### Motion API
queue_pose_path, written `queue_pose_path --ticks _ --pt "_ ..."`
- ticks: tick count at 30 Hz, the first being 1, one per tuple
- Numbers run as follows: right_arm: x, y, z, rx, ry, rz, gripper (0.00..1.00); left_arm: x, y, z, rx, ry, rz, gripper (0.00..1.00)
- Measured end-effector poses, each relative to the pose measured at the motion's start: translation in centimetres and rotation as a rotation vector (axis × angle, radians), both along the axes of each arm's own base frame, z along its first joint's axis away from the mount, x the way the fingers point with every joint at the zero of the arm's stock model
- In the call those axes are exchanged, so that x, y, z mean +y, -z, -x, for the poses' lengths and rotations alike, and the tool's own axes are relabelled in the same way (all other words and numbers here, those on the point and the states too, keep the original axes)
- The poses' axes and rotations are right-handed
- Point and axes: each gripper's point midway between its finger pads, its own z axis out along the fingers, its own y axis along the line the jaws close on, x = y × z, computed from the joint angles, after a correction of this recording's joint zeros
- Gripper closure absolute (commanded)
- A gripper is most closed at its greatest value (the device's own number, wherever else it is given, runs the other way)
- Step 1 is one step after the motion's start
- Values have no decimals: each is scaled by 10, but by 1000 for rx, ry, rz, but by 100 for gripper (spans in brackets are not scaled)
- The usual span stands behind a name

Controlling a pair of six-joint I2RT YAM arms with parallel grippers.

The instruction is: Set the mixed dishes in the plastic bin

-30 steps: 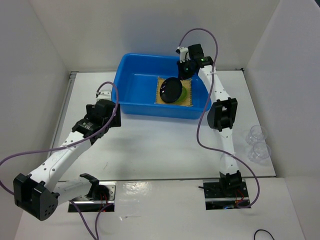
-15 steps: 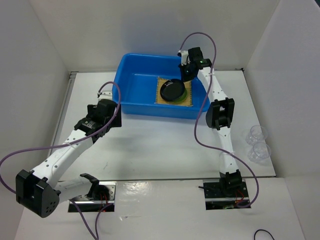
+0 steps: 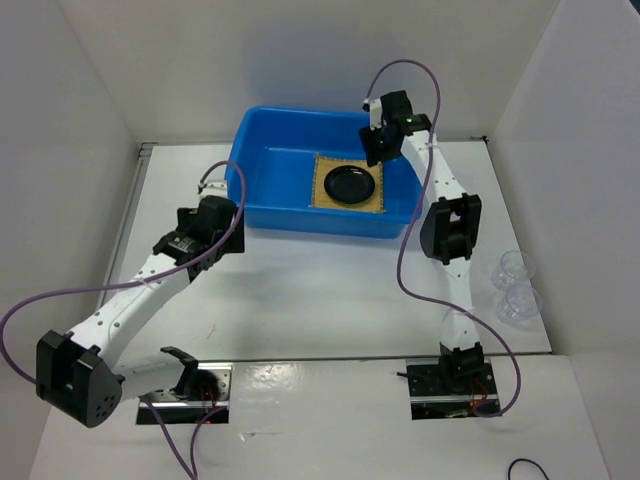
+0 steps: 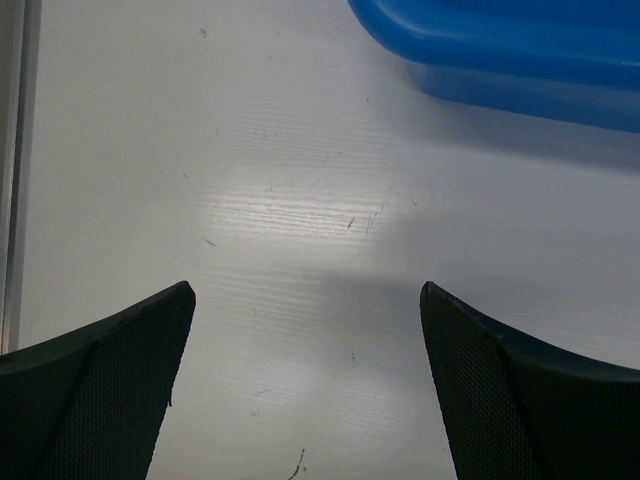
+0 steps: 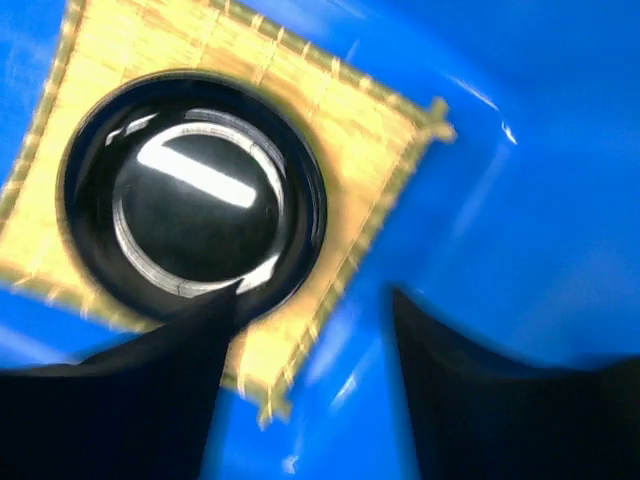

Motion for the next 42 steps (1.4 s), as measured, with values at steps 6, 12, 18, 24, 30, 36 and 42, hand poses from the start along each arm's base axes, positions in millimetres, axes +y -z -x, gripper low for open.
queue_pose_path --ticks 6,12,18,24,30,36,42 --pt "-8 -71 72 -27 -23 -11 96 -8 -25 -45 -11 -23 59 63" --pt "33 -80 159 -71 -161 96 100 -12 -69 -119 -129 -39 173 100" --pt "13 8 190 51 -189 223 100 -21 -32 -174 -62 6 211 100" --pt "-16 24 208 105 -144 229 100 -31 22 -174 66 46 226 100" --pt "-36 -1 208 38 -66 230 89 -40 40 -157 86 71 232 100" --pt "-126 -80 209 -155 243 267 57 -47 34 -136 90 92 233 100" --pt "-199 -61 244 -72 384 364 52 -45 25 -126 82 89 233 100"
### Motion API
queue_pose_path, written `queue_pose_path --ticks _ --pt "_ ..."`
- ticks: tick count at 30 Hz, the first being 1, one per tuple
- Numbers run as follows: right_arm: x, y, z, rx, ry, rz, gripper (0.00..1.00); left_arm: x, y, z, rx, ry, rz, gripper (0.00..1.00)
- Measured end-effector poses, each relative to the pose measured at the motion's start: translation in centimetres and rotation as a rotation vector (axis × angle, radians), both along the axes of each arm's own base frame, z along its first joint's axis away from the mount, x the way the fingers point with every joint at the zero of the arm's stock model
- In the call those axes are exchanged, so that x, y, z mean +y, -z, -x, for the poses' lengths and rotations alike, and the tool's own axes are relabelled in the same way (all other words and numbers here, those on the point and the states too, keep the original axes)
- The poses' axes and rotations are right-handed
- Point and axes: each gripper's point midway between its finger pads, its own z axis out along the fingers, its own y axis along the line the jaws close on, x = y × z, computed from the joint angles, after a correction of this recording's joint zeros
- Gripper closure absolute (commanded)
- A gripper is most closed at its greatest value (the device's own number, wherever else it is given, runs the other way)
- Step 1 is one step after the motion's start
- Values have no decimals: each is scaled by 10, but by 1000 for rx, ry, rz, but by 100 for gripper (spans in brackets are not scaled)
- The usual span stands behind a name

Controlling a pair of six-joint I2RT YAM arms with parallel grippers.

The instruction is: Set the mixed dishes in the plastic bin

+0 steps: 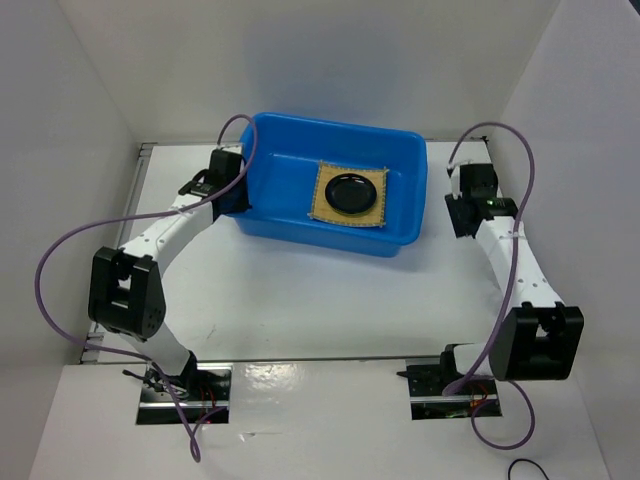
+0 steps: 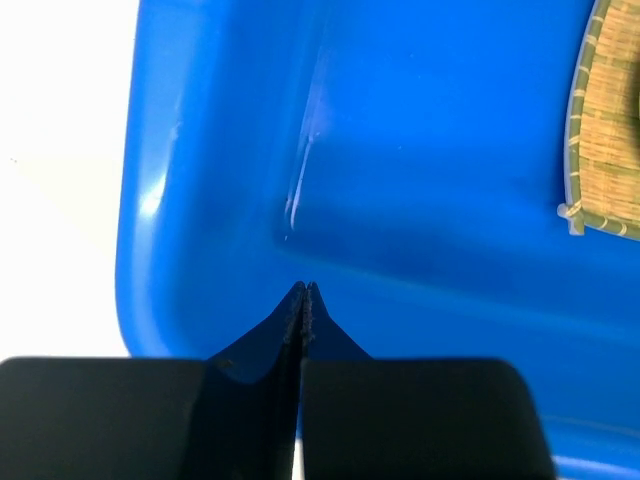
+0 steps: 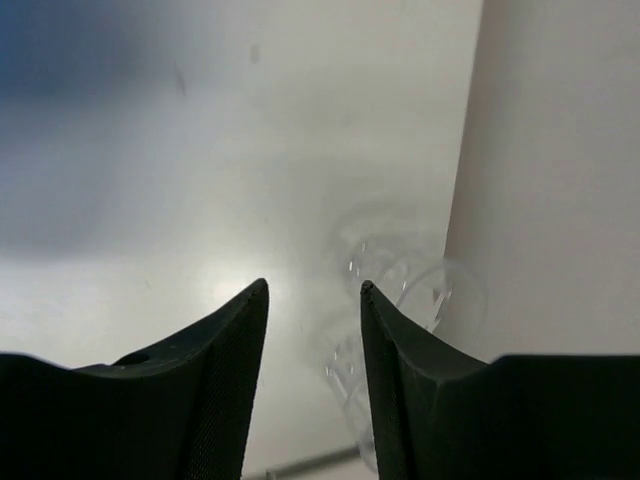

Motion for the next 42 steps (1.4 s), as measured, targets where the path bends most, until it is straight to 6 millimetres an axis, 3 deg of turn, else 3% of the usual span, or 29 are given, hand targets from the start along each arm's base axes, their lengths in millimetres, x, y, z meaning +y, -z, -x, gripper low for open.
queue_pose_path --ticks 3,7,12,18,22,24,26,31,34,36,39,42 --pt "-21 50 34 175 30 13 51 2 -4 6 -7 -1 2 100" --pt "-52 83 61 317 101 4 51 5 -6 14 -13 -5 -3 100" --pt "-81 89 72 344 169 -3 51 8 -4 19 -9 -10 -15 100" --pt "-93 93 71 363 161 22 51 10 -3 21 -4 -14 -21 100" --pt "-106 113 76 420 180 23 70 10 -1 23 -3 -15 -22 100" --pt "-110 124 80 455 188 16 89 11 1 24 1 -15 -23 100" --pt "-113 128 82 467 192 21 99 11 3 26 6 -14 -23 100" --pt "-110 127 82 466 188 7 100 9 4 34 8 -5 -22 100" --pt "-104 108 79 434 167 -19 100 7 3 42 10 7 -24 100" --pt "-99 74 69 356 144 -21 100 5 3 45 13 14 -24 100" --pt "-75 -7 37 141 51 1 100 0 2 48 12 29 -17 100" --pt "-11 -94 5 -99 -148 12 100 -2 1 51 9 39 -8 99"
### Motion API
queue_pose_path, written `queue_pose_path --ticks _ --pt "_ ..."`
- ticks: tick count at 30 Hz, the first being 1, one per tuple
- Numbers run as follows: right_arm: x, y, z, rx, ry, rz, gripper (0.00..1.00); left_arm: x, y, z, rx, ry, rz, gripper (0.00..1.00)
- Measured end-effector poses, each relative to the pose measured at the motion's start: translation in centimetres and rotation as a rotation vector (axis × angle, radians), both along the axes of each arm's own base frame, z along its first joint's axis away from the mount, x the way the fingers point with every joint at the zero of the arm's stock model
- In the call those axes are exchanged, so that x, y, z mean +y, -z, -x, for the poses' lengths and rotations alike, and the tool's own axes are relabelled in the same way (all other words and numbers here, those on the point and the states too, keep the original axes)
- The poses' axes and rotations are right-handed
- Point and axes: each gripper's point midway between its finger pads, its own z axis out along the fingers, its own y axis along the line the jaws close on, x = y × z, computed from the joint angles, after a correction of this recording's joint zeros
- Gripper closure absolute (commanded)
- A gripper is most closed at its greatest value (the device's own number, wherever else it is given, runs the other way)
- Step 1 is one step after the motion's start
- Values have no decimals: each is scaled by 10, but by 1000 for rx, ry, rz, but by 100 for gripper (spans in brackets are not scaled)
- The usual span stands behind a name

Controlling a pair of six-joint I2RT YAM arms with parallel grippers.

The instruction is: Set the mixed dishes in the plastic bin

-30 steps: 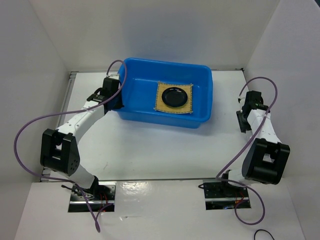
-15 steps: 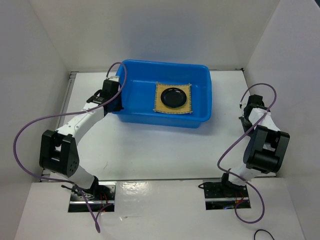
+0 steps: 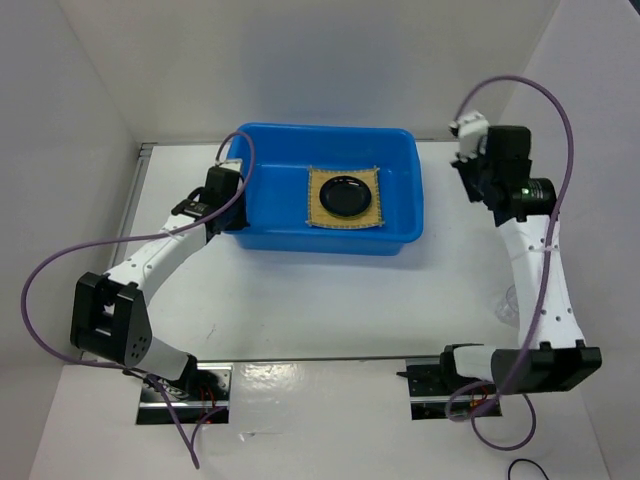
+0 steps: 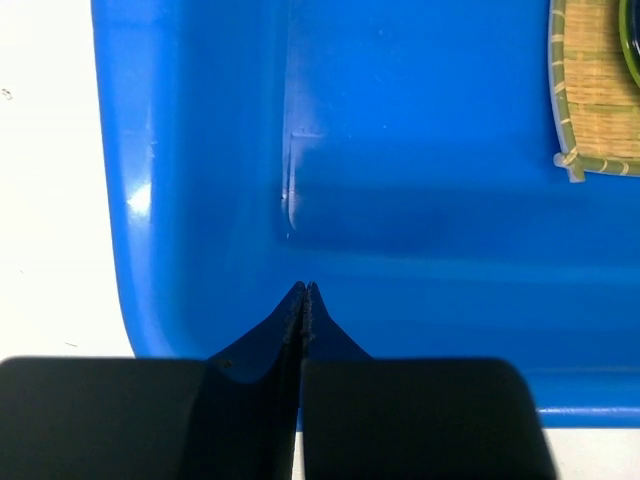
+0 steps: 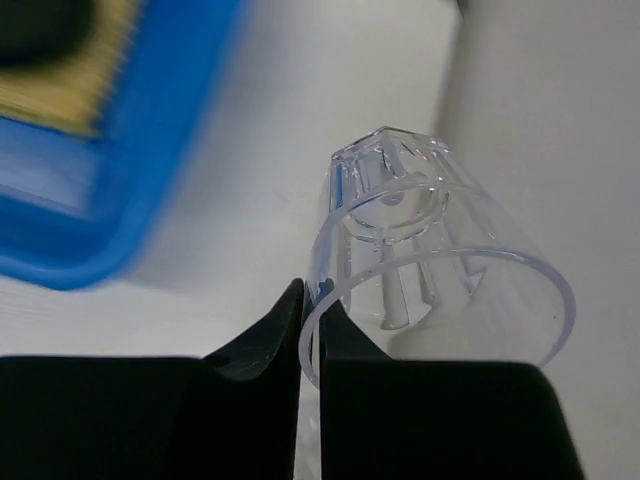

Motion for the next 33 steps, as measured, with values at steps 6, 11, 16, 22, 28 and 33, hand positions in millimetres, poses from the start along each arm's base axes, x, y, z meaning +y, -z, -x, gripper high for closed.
queue_pose_path --ticks 6,11,16,22,28,33 --pt "138 -89 -30 -151 -458 -184 100 -5 0 1 2 18 11 98" --pt "185 -69 -86 -66 -576 -296 100 -7 0 2 6 27 19 95" --pt "286 24 -99 169 -685 -257 100 -9 2 1 7 32 22 95" --pt "430 82 -71 248 -912 -162 100 -3 -2 3 -1 8 6 95" --pt "461 131 -93 282 -922 -145 100 1 -5 6 -10 -22 5 95" --pt "463 177 -101 347 -907 -116 100 1 -5 7 -9 -21 7 95"
